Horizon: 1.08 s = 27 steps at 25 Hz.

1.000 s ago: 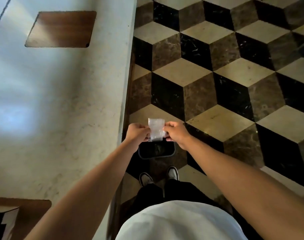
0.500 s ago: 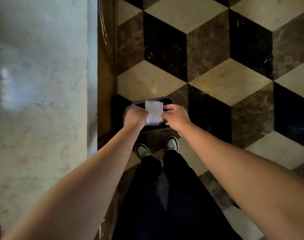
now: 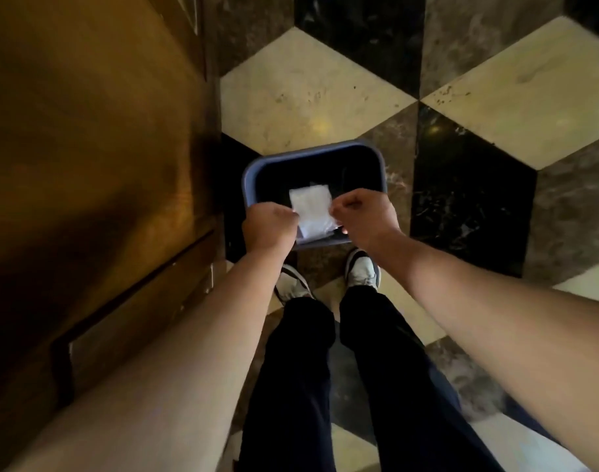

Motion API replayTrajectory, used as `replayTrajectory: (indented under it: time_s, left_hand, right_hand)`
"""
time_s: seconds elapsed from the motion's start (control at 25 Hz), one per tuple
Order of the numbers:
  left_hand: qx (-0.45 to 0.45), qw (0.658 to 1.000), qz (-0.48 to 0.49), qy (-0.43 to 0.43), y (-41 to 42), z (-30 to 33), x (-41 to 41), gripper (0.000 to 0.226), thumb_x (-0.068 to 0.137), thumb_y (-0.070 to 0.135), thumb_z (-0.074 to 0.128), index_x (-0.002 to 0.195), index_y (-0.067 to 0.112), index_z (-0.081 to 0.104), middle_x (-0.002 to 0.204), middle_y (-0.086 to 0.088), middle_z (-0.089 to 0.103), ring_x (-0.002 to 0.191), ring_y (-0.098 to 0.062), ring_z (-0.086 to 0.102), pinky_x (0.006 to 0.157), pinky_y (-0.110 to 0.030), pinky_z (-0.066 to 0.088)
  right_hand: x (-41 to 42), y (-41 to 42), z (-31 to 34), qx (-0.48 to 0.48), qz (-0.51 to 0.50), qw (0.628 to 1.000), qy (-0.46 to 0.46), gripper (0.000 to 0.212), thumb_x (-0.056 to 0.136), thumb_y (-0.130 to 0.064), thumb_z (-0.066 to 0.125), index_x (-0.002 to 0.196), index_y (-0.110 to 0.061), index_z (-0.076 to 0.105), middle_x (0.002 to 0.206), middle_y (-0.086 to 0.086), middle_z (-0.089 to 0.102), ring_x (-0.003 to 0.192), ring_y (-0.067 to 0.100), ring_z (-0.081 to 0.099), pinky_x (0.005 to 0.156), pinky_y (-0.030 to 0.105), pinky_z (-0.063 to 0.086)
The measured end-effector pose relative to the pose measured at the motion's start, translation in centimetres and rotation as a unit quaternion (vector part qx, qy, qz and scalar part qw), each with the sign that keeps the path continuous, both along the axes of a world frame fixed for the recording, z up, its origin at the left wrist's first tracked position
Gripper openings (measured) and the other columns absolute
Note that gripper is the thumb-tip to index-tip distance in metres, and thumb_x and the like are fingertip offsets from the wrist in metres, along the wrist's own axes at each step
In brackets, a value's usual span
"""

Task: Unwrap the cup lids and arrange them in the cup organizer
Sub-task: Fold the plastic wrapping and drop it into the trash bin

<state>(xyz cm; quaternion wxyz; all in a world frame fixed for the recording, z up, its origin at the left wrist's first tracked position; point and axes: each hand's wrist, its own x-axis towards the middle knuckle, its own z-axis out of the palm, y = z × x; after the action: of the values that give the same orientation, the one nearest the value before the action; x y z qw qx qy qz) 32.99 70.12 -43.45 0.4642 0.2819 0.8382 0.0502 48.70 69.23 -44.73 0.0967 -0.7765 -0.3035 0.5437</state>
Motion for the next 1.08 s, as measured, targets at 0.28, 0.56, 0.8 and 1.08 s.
replayTrajectory:
  time_s: [0.28, 0.56, 0.8, 1.08]
  left_hand:
    - [-0.02, 1.0, 0.014, 0.007, 0.7, -9.2, -1.0, 0.027, 0.084, 0.015, 0.064, 0.058, 0.02, 0.06, 0.082, -0.015, 0.076, 0.08, -0.031, 0.074, 0.081, -0.048, 0.062]
    - [-0.063, 0.998, -0.003, 0.0, 1.0, -16.0, -1.1, 0.023, 0.089, 0.024, 0.065, 0.102, 0.006, 0.071, 0.088, -0.011, 0.07, 0.085, -0.031, 0.069, 0.081, -0.041, 0.059]
    - [-0.063, 0.997, -0.042, -0.02, 0.9, -18.1, -2.2, 0.021, 0.093, 0.024, 0.063, 0.109, 0.011, 0.068, 0.09, -0.004, 0.065, 0.093, -0.029, 0.062, 0.077, -0.034, 0.045]
    - [-0.046, 0.995, -0.084, -0.016, 1.2, -17.1, -2.9, 0.035, 0.094, 0.024, 0.06, 0.128, 0.014, 0.063, 0.101, -0.002, 0.06, 0.093, -0.024, 0.056, 0.079, -0.032, 0.039]
  right_hand:
    - [-2.1, 1.6, -9.2, -0.004, 0.042, 0.999, 0.012, 0.011, 0.086, -0.021, 0.071, 0.076, -0.026, 0.073, 0.081, -0.001, 0.076, 0.077, 0.017, 0.072, 0.063, 0.022, 0.057]
    - [-3.3, 2.0, -17.1, -0.04, 0.085, 0.995, 0.022, 0.015, 0.097, -0.025, 0.061, 0.086, -0.021, 0.071, 0.078, 0.001, 0.07, 0.069, 0.017, 0.067, 0.058, 0.026, 0.053]
    - [-3.7, 2.9, -19.5, -0.08, 0.112, 0.989, 0.051, 0.024, 0.101, -0.019, 0.058, 0.12, -0.01, 0.071, 0.116, 0.017, 0.071, 0.106, 0.032, 0.069, 0.097, 0.048, 0.057]
    - [-2.3, 3.9, -18.4, -0.098, 0.147, 0.983, 0.04, 0.023, 0.103, -0.02, 0.056, 0.118, -0.009, 0.069, 0.114, 0.016, 0.071, 0.101, 0.029, 0.069, 0.093, 0.042, 0.058]
